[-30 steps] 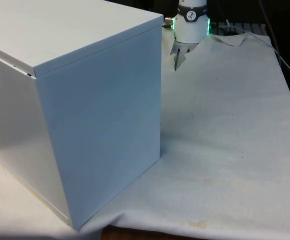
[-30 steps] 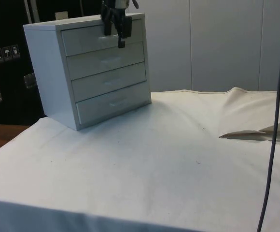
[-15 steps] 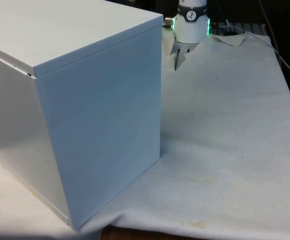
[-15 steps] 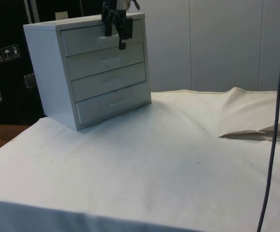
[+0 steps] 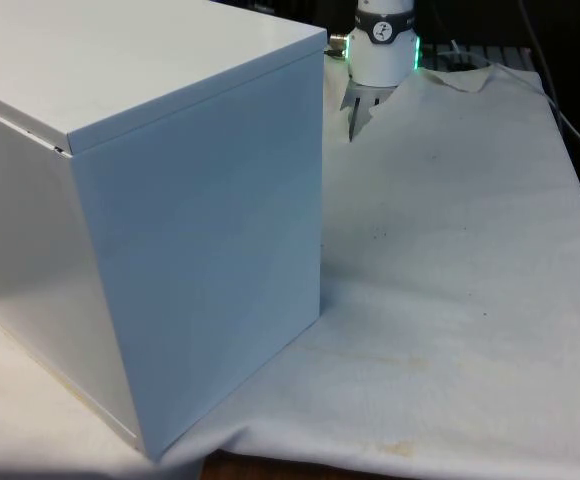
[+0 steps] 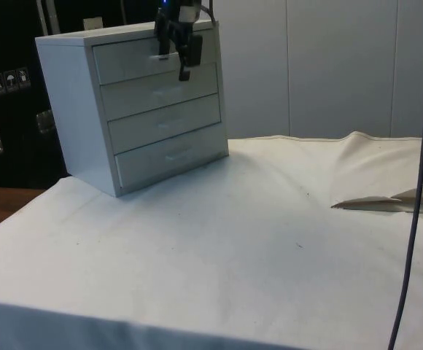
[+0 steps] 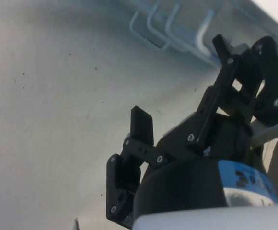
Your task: Open the drawer, then close it.
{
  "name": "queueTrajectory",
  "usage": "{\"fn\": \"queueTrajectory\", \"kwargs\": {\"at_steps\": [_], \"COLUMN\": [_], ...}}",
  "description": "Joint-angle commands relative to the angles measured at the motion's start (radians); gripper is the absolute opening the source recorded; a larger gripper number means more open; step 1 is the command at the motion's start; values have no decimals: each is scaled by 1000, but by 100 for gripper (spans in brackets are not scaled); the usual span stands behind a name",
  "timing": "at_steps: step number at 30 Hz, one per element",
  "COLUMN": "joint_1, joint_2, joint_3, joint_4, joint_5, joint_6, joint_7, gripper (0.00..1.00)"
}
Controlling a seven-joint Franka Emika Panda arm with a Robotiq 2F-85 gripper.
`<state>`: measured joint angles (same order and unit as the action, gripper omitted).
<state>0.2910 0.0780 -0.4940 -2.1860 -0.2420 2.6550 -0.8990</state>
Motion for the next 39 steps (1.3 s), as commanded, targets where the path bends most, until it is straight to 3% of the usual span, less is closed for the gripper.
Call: {"fn": "queueTrajectory", "kwargs": {"at_steps": [1,5,12,13,14,24,33,39], "joint_1": [0,-1,-1,-1,0,1,1,-10], "joint_2": [5,7,4,10,11,12,12,-41], "joint_3": [-4,-4,-4,-6,-7,-9,-9,-20], "joint_4": [-1,-2,1,-5,-6,-6,-6,-3], "joint_5": [-15,-13,0,-11,-13,-14,-14,-18], "joint_6": [19,26,29,44,51,56,56,24], "joint_7": [11,11,1,12,13,14,14,-19], "gripper": [100,100,63,63,54,3,1,1]}}
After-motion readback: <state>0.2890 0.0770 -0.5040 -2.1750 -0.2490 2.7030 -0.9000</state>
